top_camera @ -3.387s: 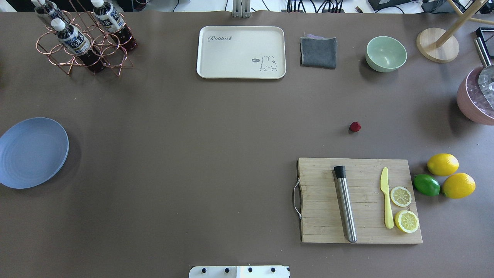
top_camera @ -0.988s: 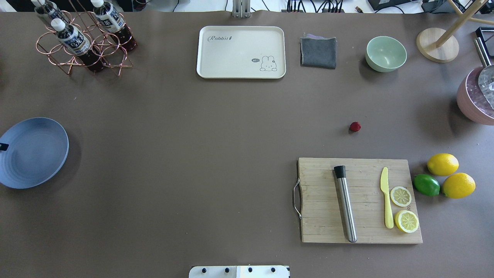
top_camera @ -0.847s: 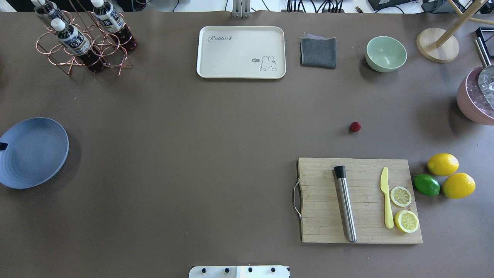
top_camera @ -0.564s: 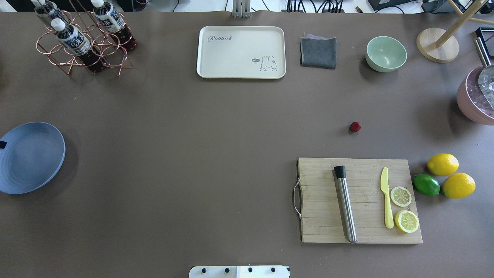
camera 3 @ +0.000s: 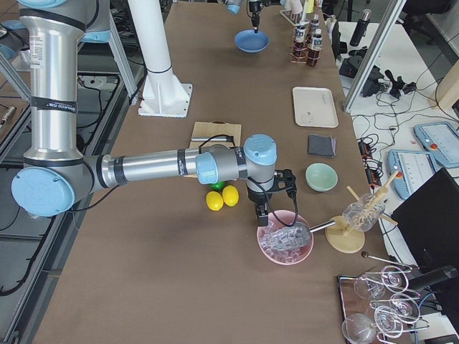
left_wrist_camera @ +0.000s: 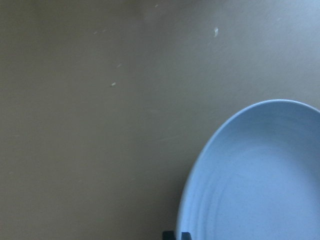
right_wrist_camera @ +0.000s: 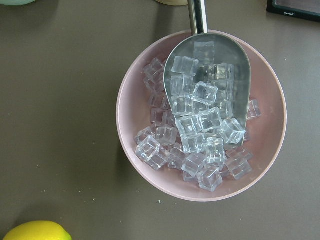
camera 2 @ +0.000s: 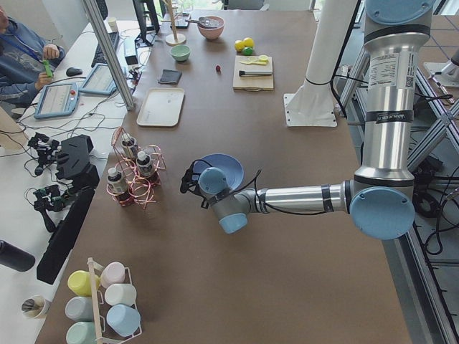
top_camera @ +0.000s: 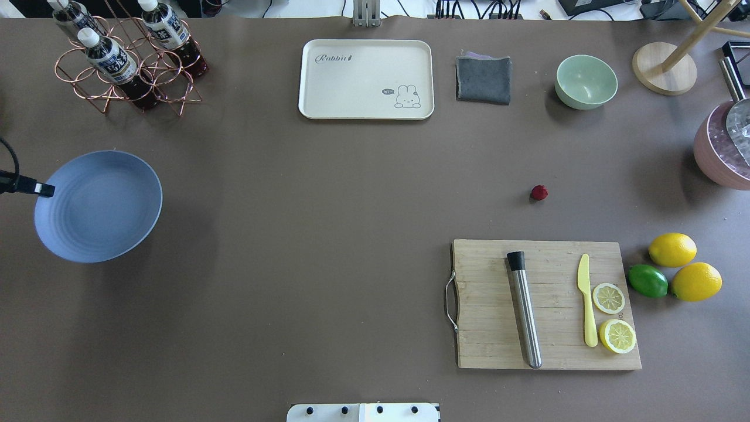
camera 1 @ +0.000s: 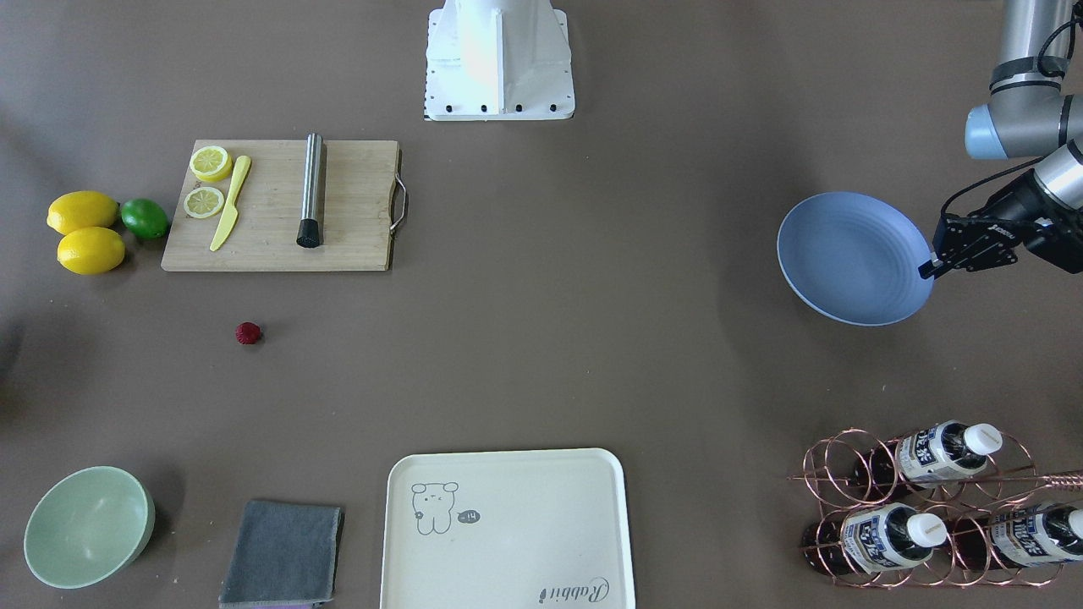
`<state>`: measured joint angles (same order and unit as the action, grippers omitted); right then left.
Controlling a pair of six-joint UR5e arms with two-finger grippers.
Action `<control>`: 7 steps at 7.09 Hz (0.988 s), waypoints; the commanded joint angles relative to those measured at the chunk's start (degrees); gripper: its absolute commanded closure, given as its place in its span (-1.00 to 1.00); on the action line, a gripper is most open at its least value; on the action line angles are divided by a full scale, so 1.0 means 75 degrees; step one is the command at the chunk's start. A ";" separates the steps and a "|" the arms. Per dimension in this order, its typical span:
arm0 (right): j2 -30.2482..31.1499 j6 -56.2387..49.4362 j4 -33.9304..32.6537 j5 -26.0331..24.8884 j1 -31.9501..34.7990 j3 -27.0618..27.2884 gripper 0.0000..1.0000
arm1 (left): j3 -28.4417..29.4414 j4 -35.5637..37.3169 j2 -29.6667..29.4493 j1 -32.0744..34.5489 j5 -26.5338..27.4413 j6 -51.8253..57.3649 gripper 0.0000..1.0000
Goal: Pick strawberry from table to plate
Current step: 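Reach the left gripper down to the rim of the light-blue plate, then drag the light-blue plate with the left gripper toward the table center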
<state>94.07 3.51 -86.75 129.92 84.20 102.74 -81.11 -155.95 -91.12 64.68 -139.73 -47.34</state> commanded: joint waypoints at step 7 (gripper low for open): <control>-0.0085 0.0082 0.0012 0.0009 -0.0012 0.0000 -1.00 | -0.0705 0.3061 -0.3621 -0.3861 0.3802 -0.3168 1.00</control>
<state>93.56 4.00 -86.67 130.02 84.18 102.78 -86.44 -135.59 -115.27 39.85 -115.70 -69.76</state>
